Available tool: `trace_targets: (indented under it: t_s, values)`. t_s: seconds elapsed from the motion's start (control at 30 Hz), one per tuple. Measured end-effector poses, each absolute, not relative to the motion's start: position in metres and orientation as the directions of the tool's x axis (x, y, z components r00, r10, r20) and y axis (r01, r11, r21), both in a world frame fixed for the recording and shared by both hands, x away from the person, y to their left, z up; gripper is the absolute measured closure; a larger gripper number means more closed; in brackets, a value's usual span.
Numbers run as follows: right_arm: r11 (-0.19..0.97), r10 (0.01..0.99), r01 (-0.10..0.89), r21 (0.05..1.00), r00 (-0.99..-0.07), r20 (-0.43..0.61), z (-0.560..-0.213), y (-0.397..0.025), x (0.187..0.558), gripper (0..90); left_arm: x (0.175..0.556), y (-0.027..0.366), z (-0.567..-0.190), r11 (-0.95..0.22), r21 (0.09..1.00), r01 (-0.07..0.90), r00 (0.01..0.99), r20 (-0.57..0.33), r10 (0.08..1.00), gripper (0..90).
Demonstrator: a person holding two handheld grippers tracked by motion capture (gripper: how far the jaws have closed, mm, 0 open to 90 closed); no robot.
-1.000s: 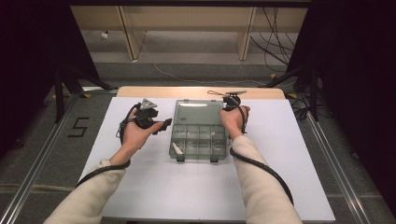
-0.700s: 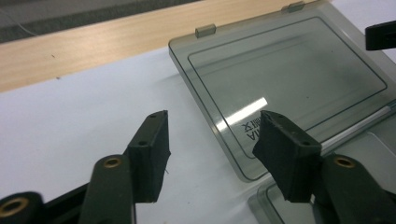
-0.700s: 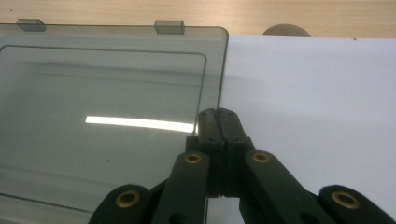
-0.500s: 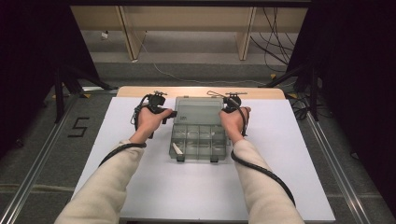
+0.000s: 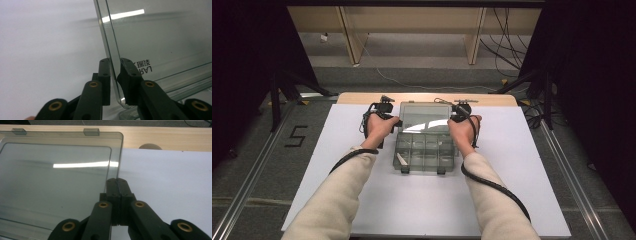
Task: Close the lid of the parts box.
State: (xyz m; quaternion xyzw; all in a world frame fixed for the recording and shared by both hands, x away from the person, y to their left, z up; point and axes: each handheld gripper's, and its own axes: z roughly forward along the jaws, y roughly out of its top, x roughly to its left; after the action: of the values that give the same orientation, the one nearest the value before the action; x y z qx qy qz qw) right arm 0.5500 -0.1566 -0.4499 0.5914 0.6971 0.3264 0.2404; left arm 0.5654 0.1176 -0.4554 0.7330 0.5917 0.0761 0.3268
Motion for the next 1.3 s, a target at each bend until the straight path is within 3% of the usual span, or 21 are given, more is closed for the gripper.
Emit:
trace_targets:
  t_s: [0.33, 0.73, 0.9, 1.1, 1.3]
  values:
    - [0.098, 0.980, 0.650, 0.753, -0.193, 0.039, -0.450, -0.157, 0.547, 90.0, 0.559, 0.114, -0.451, -0.030, 0.563, 0.826, 0.214, -0.265, 0.940, 87.8]
    - [0.078, 0.976, 0.644, 0.761, -0.206, 0.075, -0.449, -0.161, 0.544, 88.5, 0.546, 0.113, -0.452, 0.018, 0.620, 0.784, 0.189, -0.267, 0.945, 89.4]
    - [0.015, 0.971, 0.645, 0.764, -0.192, 0.143, -0.445, -0.164, 0.547, 80.4, 0.543, 0.113, -0.453, 0.027, 0.636, 0.771, 0.188, -0.267, 0.945, 89.5]
    - [0.029, 0.972, 0.621, 0.783, -0.201, 0.123, -0.436, -0.166, 0.559, 71.0, 0.541, 0.113, -0.454, 0.005, 0.657, 0.753, 0.214, -0.252, 0.944, 89.5]
    - [0.008, 0.973, 0.637, 0.770, -0.184, 0.142, -0.435, -0.163, 0.571, 68.7, 0.540, 0.112, -0.454, 0.030, 0.672, 0.740, 0.204, -0.266, 0.942, 89.5]
